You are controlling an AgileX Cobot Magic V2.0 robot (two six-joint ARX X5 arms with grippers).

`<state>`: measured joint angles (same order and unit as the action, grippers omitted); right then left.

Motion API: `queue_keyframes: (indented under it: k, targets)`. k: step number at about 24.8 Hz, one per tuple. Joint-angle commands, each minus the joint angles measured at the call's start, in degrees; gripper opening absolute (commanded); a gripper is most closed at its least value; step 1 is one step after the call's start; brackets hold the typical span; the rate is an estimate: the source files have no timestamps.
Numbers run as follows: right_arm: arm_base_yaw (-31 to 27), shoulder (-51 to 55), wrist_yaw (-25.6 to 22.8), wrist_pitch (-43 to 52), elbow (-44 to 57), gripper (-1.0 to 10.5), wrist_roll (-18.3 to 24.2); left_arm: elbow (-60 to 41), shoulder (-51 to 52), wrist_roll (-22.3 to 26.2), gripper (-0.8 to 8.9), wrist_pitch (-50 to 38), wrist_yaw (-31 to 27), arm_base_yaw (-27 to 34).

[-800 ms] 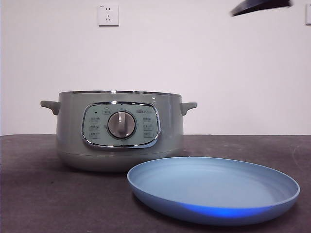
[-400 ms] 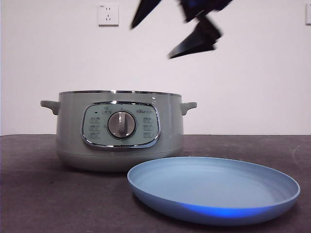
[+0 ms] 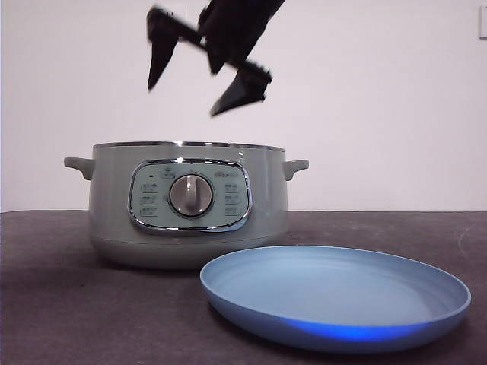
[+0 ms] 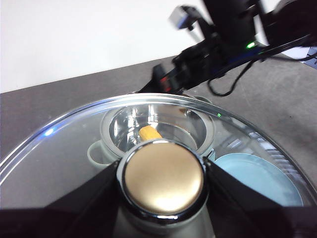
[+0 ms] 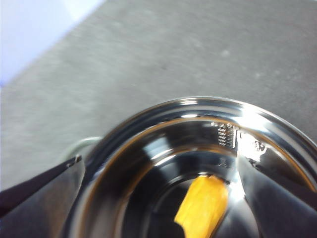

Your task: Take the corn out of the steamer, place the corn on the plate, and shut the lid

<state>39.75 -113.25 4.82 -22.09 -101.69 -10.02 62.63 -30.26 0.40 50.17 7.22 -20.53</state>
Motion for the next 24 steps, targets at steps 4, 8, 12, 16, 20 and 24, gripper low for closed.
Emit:
queue_keyframes:
  k: [4, 8, 12, 16, 20, 24]
  targets:
    - [0.2, -7.1, -2.2, -0.4, -0.5, 5.4, 0.5, 0.6, 0.5, -0.1, -0.06, -2.1, 0.4, 0.0]
    - [0.2, -9.1, -2.4, -0.5, -0.5, 5.4, 0.4, 0.6, 0.5, 1.1, -0.06, -1.2, 0.4, 0.0]
    - [0.2, -11.1, -3.7, -1.1, -0.5, 5.4, 0.4, 0.6, 0.5, 1.2, -0.06, -0.7, 0.4, 0.0]
    - [0.2, -12.5, -3.7, -1.1, -0.5, 5.4, 0.4, 0.6, 0.5, 1.3, -0.06, -0.8, 0.4, 0.0]
    - [0.2, -14.5, -3.7, -1.9, -0.5, 5.3, 0.4, 0.6, 0.5, 1.4, -0.07, -0.5, 0.4, 0.0]
    - [0.3, -15.0, -3.7, -2.8, -0.5, 2.0, 0.4, 0.6, 0.5, 1.4, -0.06, -0.3, 0.4, 0.0]
